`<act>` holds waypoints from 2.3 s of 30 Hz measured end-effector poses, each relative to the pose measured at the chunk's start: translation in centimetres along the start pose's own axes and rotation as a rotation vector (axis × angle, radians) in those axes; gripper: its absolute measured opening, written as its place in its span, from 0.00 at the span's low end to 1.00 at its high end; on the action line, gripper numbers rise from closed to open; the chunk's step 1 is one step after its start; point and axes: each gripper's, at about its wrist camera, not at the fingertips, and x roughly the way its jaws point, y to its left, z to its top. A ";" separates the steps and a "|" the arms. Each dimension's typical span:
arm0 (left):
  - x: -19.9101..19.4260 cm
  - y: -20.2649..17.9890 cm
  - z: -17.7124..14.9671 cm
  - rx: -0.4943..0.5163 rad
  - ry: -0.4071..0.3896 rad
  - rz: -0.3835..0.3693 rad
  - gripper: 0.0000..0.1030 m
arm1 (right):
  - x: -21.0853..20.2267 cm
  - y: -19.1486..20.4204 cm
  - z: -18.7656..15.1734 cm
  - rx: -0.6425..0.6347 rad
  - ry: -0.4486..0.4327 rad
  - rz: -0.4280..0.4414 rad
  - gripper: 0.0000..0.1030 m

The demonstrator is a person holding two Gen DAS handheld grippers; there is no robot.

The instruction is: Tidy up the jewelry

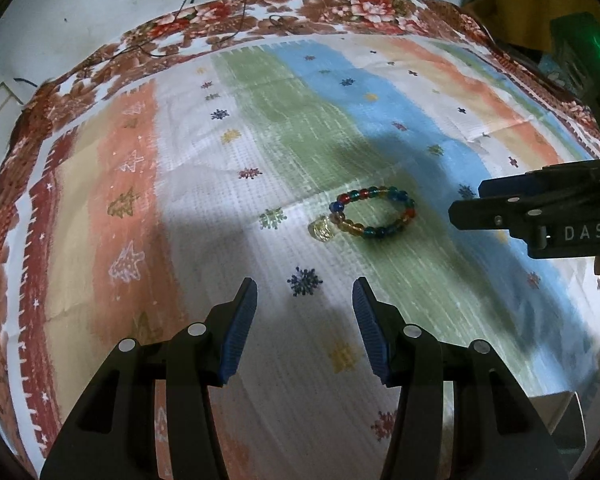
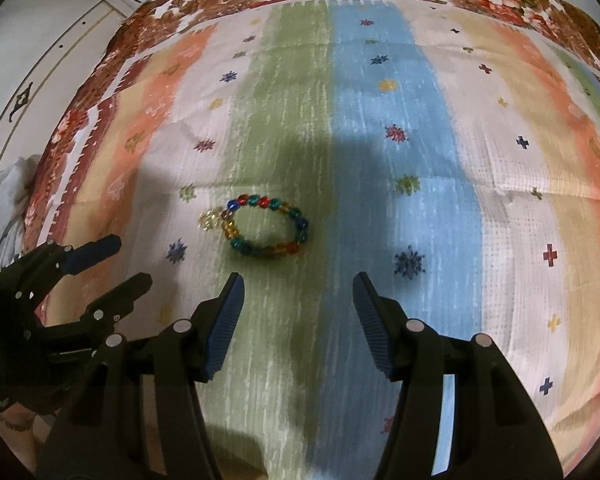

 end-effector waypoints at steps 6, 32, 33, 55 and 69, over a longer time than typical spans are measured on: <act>1.5 -0.4 0.7 0.036 0.012 0.003 0.49 | 1.9 -0.7 0.8 0.016 0.022 -0.021 0.55; 5.8 -0.6 2.4 0.076 0.045 -0.082 0.46 | 5.6 -0.7 2.8 0.040 0.034 -0.047 0.55; 6.0 -0.7 2.4 0.083 0.042 -0.087 0.44 | 5.7 -0.7 2.8 0.039 0.032 -0.050 0.55; 2.5 -0.3 2.1 0.070 -0.027 -0.133 0.15 | 3.3 -0.2 2.6 -0.013 0.007 -0.056 0.11; -2.7 -0.5 0.9 0.010 -0.084 -0.123 0.15 | -2.6 1.4 0.2 -0.054 -0.085 -0.025 0.11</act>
